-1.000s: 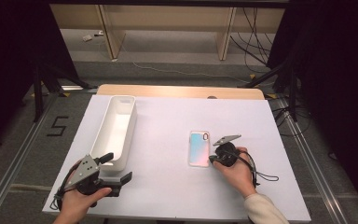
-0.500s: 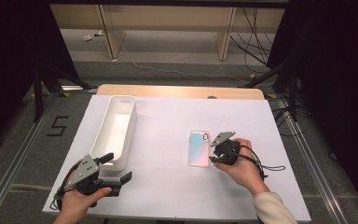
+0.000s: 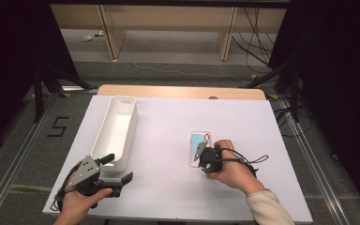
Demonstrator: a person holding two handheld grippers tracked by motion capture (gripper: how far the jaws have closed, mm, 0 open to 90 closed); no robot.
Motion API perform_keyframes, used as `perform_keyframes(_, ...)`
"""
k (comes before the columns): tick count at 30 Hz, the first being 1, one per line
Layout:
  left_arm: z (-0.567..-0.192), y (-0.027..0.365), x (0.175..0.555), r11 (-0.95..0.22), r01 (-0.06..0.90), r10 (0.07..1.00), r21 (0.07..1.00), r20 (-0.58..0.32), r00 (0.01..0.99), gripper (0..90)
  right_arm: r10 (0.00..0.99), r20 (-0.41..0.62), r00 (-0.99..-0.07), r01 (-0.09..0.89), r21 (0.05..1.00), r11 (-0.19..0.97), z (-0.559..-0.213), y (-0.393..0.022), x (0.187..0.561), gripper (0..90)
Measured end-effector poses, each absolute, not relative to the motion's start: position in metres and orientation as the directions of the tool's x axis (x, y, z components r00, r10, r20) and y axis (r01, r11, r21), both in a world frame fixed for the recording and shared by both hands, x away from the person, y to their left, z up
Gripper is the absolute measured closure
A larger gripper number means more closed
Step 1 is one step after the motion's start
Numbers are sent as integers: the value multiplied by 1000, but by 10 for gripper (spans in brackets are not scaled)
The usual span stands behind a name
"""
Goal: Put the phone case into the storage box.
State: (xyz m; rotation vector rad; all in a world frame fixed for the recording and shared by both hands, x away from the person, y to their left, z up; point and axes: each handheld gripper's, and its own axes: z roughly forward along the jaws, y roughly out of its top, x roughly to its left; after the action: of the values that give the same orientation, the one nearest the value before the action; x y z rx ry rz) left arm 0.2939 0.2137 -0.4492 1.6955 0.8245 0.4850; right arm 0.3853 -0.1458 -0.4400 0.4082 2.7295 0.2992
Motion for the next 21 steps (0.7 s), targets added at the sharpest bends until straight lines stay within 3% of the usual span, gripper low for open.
perform_keyframes(4, -449, 214, 294, -126, 273, 738, 954, -94, 668, 57, 262, -339, -904, 189, 233, 954, -440, -144, 391, 420)
perform_keyframes(6, -450, 214, 294, -121, 271, 735, 955, -97, 671, 57, 285, -316, -905, 216, 236, 947, -442, -141, 389, 422)
perform_keyframes(21, -449, 214, 294, -122, 273, 737, 954, -98, 669, 60, 205, -306, -930, 163, 156, 974, -448, -133, 400, 454)
